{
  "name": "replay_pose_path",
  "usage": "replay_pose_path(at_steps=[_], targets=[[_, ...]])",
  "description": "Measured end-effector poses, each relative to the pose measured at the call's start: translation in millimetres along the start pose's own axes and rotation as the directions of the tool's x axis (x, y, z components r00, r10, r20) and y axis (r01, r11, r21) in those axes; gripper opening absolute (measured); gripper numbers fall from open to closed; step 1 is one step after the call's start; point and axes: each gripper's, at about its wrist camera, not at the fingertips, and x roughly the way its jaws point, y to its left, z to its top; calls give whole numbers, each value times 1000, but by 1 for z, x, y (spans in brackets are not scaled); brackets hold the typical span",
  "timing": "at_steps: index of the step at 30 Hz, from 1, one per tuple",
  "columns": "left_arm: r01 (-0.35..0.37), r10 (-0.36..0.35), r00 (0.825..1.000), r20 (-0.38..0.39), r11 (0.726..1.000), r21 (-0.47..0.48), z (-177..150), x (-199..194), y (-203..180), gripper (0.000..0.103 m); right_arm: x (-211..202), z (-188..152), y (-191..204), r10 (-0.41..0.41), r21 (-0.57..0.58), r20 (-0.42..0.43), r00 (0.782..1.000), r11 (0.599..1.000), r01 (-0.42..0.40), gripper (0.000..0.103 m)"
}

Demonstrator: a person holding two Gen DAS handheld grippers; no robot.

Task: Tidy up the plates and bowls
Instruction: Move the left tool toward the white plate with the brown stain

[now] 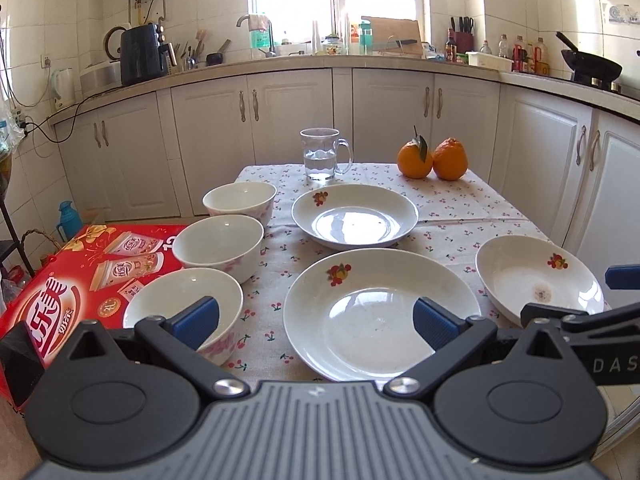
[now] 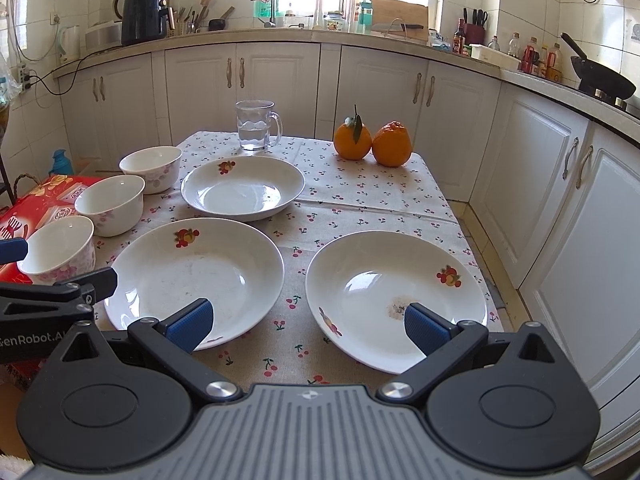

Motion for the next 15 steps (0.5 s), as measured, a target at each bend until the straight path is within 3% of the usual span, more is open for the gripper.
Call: replay_pose_path(at_steps=[15], targets=[[69,-68,997,-24,996,63,25,34,-2,102,8,-9,-69,15,-95,-1,1000,995,-15,103]])
